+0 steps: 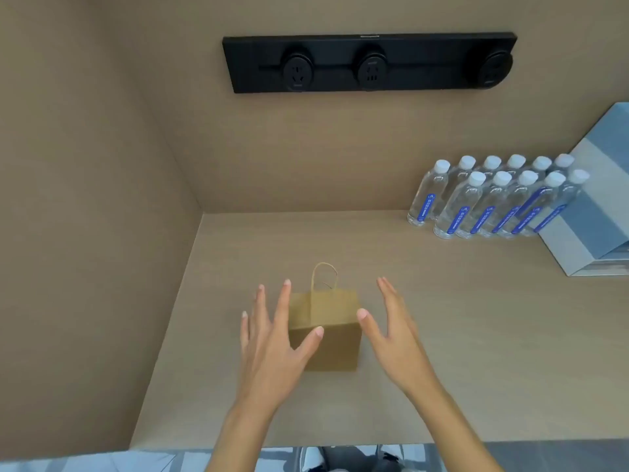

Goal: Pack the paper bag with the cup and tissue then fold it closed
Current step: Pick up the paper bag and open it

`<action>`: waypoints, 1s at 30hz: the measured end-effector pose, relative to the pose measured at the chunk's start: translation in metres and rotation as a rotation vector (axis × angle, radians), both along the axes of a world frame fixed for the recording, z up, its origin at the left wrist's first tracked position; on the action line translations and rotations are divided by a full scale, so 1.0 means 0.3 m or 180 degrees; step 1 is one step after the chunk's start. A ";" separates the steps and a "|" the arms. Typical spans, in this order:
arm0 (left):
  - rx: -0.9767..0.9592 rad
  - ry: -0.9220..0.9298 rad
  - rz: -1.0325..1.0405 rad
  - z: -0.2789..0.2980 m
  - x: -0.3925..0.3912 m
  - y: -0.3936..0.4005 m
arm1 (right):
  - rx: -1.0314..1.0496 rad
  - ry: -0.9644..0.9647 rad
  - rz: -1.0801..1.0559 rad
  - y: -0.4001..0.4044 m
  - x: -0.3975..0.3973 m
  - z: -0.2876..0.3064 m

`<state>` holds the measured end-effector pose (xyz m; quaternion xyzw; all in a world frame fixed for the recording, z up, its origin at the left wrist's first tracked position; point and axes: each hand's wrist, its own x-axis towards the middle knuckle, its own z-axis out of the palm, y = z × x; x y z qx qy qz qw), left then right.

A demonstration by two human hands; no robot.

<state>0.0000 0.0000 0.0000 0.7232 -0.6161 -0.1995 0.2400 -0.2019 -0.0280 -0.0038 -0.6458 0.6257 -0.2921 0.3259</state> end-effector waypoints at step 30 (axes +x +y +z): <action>-0.0092 0.0960 0.0657 0.018 -0.129 -0.026 | 0.0962 -0.3245 0.0455 -0.012 0.005 0.035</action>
